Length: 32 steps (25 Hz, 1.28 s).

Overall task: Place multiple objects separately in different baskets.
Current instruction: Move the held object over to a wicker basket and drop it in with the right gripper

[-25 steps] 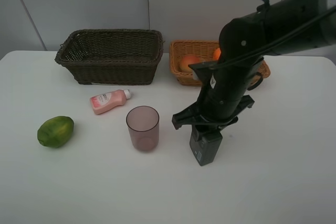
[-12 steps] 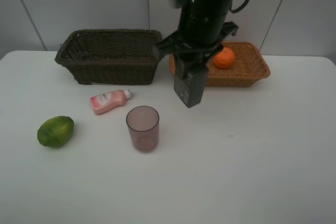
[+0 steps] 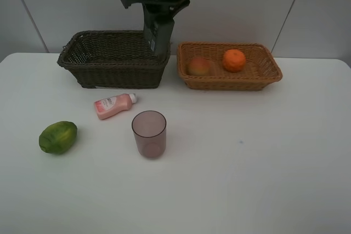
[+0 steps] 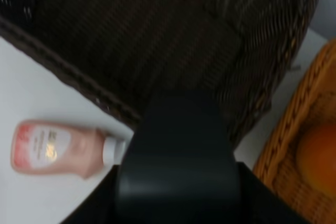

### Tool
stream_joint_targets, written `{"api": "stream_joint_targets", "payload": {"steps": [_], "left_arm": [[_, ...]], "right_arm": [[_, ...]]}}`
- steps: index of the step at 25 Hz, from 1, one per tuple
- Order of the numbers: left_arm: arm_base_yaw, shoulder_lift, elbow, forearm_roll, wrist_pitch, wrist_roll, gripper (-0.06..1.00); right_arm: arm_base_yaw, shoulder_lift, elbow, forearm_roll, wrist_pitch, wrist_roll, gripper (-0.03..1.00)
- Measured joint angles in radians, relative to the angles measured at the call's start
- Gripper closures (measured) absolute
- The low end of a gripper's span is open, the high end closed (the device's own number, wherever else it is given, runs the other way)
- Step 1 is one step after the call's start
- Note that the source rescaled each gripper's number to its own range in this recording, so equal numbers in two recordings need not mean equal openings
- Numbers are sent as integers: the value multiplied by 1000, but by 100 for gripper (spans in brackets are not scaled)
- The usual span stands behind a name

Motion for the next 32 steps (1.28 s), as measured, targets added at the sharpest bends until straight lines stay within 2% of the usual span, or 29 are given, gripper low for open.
{"api": "stream_joint_targets", "payload": {"steps": [5, 15, 21, 29, 31, 32], "left_arm": [[0, 0, 0, 0, 0, 0, -4], [0, 0, 0, 0, 0, 0, -4], [0, 0, 0, 0, 0, 0, -4], [0, 0, 0, 0, 0, 0, -4], [0, 0, 0, 0, 0, 0, -4], [0, 0, 0, 0, 0, 0, -4]], "right_arm": [[0, 43, -8, -4, -191, 0, 94], [-4, 208, -8, -4, -410, 0, 94], [-22, 295, -8, -3, -477, 0, 94], [-24, 324, -8, -3, -518, 0, 94], [-24, 324, -8, -3, -518, 0, 87], [-24, 324, -8, -3, -520, 0, 78]]}}
